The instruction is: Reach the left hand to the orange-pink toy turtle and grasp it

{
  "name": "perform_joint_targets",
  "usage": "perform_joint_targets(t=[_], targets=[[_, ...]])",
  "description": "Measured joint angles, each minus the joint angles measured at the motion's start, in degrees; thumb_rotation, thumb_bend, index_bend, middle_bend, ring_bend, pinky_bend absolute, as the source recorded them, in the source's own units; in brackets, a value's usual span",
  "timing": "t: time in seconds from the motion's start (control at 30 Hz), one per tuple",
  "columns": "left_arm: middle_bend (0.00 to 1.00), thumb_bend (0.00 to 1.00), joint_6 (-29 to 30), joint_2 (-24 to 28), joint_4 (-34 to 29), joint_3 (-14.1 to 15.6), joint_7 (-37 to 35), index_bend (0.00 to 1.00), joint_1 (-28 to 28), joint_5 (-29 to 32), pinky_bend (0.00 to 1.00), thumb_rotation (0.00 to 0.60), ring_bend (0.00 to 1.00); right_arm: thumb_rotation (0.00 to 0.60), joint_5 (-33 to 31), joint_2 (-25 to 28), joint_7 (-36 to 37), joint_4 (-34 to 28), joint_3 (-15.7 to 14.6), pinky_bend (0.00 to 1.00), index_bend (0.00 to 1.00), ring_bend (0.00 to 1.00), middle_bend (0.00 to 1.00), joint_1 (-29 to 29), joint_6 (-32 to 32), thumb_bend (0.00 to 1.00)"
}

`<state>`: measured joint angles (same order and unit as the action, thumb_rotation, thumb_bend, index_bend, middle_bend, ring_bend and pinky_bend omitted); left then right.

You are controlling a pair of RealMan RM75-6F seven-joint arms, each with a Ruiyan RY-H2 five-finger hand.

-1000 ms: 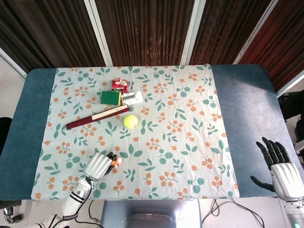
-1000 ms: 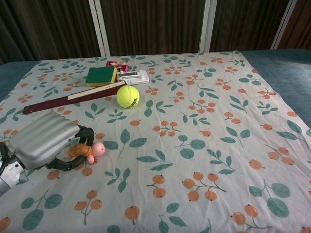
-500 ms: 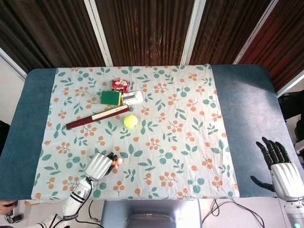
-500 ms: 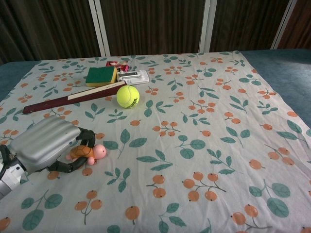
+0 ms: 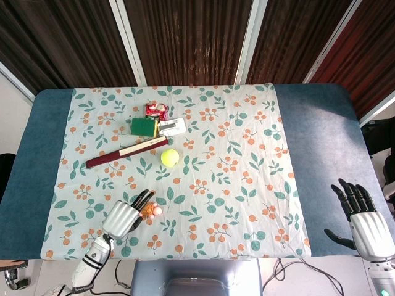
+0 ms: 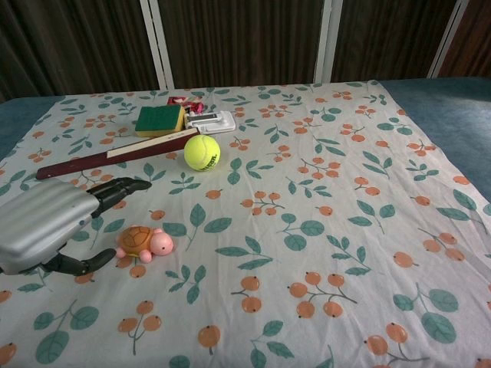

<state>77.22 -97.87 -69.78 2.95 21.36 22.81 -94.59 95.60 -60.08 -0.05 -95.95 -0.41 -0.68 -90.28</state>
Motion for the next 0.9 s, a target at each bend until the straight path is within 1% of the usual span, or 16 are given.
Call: perform_joint_targets(t=[0.03,0.07,0.1,0.13,0.17,0.2,0.23,0.3,0.4,0.43,0.5,0.6,0.67,0.73,0.83,0.9], targets=[[0.11,0.34,0.7,0.8,-0.9,0.2,0.2,0.06,-0.5,-0.1,0.96,0.6,0.71,0.6,0.0,0.0,-0.1,0.0,0.0,0.0,0.0,0.0,0.0,0.0,0.1,0.22],[0.11,0.34,1.8,2.1,-2.3,0.4,0.6,0.06,-1.3,-0.1,0.94,0.6,0.64,0.6,0.1,-0.1,-0.2,0.0,-0.1,0.0,0.0,0.0,0.0,-0.1,0.3,0.22],[0.12,0.34,2.6,3.1,-3.5,0.6,0.8,0.06,-1.9,-0.2,0.88,0.6,0.54,0.6,0.1,-0.1,-0.4,0.0,-0.1,0.0,0.0,0.0,0.0,-0.1,0.4,0.22],[0.13,0.34,3.6,4.2,-4.9,0.9,0.9,0.07,-2.5,-0.3,0.79,0.6,0.45,0.6,0.2,-0.2,-0.6,-0.1,-0.2,0.0,0.0,0.0,0.0,-0.2,0.6,0.22],[0.13,0.34,5.1,5.9,-6.8,1.3,1.0,0.07,-3.5,-0.4,0.73,0.6,0.4,0.6,0.2,-0.3,-0.8,-0.1,-0.3,0.0,0.0,0.0,0.0,-0.2,0.7,0.22],[0.14,0.34,6.4,7.1,-8.2,1.5,0.8,0.07,-4.3,-0.6,0.64,0.6,0.32,0.6,0.2,-0.4,-1.0,-0.1,-0.3,0.0,0.0,0.0,0.0,-0.3,0.9,0.22],[0.14,0.34,7.8,8.3,-9.5,1.9,0.6,0.07,-5.2,-0.8,0.56,0.6,0.26,0.6,0.2,-0.5,-1.2,-0.1,-0.3,0.0,0.0,0.0,0.0,-0.3,1.1,0.22],[0.13,0.34,11.5,11.0,-12.1,2.7,-0.4,0.07,-7.4,-1.4,0.45,0.6,0.18,0.6,0.1,-0.7,-1.6,-0.2,-0.4,0.0,0.0,0.0,0.0,-0.5,1.6,0.22],[0.08,0.34,17.4,14.7,-15.2,4.1,-2.0,0.07,-11.4,-2.2,0.32,0.6,0.05,0.6,-0.2,-1.0,-2.2,-0.2,-0.4,0.0,0.0,0.0,0.0,-0.9,2.6,0.22],[0.06,0.34,19.3,16.0,-16.1,4.6,-2.5,0.07,-12.8,-2.5,0.29,0.6,0.03,0.6,-0.4,-1.1,-2.3,-0.2,-0.4,0.0,0.0,0.0,0.0,-1.0,2.9,0.22],[0.05,0.34,23.3,19.2,-18.4,6.0,-4.2,0.06,-16.3,-2.8,0.25,0.6,0.03,0.6,-0.8,-1.4,-2.7,-0.1,-0.3,0.0,0.0,0.0,0.0,-1.2,3.5,0.22],[0.06,0.34,26.2,24.0,-22.1,7.1,-7.4,0.04,-19.7,-2.0,0.23,0.6,0.03,0.6,-1.0,-1.8,-3.7,-0.2,-0.4,0.0,0.0,0.0,0.0,-1.7,4.5,0.22],[0.06,0.34,26.3,26.5,-24.0,7.5,-9.8,0.04,-20.5,-0.9,0.22,0.6,0.03,0.6,-0.9,-2.0,-4.0,-0.2,-0.5,0.0,0.0,0.0,0.0,-1.9,4.8,0.22],[0.07,0.34,26.1,27.7,-25.1,7.5,-11.2,0.03,-20.9,0.3,0.22,0.6,0.03,0.6,-0.9,-2.0,-4.1,-0.3,-0.6,0.0,0.0,0.0,0.0,-1.9,4.9,0.22],[0.07,0.34,24.8,28.9,-25.8,6.6,-11.8,0.02,-21.0,3.5,0.21,0.6,0.03,0.6,-0.2,-2.2,-4.5,-0.3,-0.9,0.0,0.0,0.0,0.0,-2.1,5.3,0.22],[0.07,0.34,23.1,29.8,-26.3,5.5,-12.4,0.02,-21.0,6.9,0.21,0.6,0.03,0.6,-0.3,-2.3,-4.5,-0.3,-1.0,0.0,0.0,0.0,0.0,-2.2,5.5,0.22]])
